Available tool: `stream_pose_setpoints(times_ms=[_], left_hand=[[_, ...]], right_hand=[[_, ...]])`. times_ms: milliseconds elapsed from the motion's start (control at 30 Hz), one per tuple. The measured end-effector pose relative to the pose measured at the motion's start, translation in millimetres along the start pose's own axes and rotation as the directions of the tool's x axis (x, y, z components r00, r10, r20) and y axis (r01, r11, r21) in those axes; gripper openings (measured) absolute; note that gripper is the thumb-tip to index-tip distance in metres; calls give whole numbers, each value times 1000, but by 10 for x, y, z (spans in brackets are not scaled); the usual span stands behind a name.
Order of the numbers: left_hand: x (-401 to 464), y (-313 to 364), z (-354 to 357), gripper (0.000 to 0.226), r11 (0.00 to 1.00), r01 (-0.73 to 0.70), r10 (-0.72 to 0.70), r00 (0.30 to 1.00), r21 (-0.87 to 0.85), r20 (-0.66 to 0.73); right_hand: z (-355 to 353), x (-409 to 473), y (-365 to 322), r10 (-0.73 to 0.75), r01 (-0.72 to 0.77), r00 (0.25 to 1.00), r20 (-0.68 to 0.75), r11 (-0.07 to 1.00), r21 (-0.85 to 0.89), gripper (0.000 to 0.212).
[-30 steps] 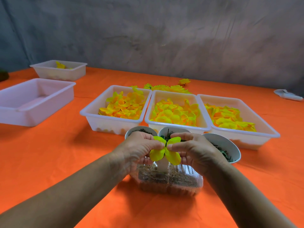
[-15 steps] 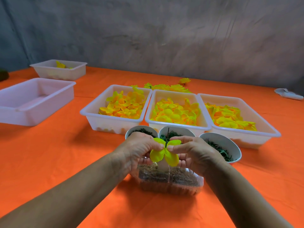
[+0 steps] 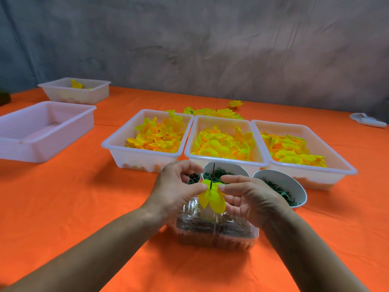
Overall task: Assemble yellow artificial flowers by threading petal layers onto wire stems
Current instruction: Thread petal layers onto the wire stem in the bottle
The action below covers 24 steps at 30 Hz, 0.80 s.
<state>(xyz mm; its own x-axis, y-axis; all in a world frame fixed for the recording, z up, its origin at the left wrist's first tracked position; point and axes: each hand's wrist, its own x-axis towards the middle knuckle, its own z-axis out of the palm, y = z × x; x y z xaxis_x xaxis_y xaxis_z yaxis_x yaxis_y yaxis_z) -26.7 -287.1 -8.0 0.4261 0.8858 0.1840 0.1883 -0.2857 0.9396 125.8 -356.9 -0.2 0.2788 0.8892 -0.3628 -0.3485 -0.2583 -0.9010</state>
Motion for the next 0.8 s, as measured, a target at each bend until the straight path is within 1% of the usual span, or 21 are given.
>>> stream_pose_setpoints(times_ms=[100,167,300,367,400,467,533,600,667,800], left_hand=[[-27,7,-1,22,977,-159,160,987,144,7],[-36,2,11,15,955,-216,215,976,204,26],[-20,2,16,11,959,-232,229,973,163,41],[-6,1,21,12,960,-242,237,970,140,52],[-1,-3,25,14,961,-241,236,970,132,53],[19,-16,29,16,965,-226,222,974,131,44],[32,-25,30,17,968,-212,207,977,133,49],[43,-23,23,15,966,-216,209,976,144,64],[55,-18,9,14,963,-222,211,974,154,82],[73,-4,-8,13,967,-201,186,977,154,108]], right_hand=[[-27,-9,9,-31,30,999,-9,996,-86,27],[-60,-10,10,-70,63,997,-37,986,-156,25],[-188,41,-36,-201,160,958,-205,966,-201,18],[-257,85,-60,-299,217,922,-246,925,-312,17],[-286,116,-69,-363,250,899,-243,884,-395,18],[-314,190,-86,-479,306,857,-191,769,-561,18],[-299,288,-95,-533,319,839,-110,646,-693,16],[-260,407,-96,-534,303,845,-40,539,-786,14],[-224,529,-95,-500,269,866,15,440,-857,15],[-194,754,-87,-406,199,912,63,304,-931,23]])
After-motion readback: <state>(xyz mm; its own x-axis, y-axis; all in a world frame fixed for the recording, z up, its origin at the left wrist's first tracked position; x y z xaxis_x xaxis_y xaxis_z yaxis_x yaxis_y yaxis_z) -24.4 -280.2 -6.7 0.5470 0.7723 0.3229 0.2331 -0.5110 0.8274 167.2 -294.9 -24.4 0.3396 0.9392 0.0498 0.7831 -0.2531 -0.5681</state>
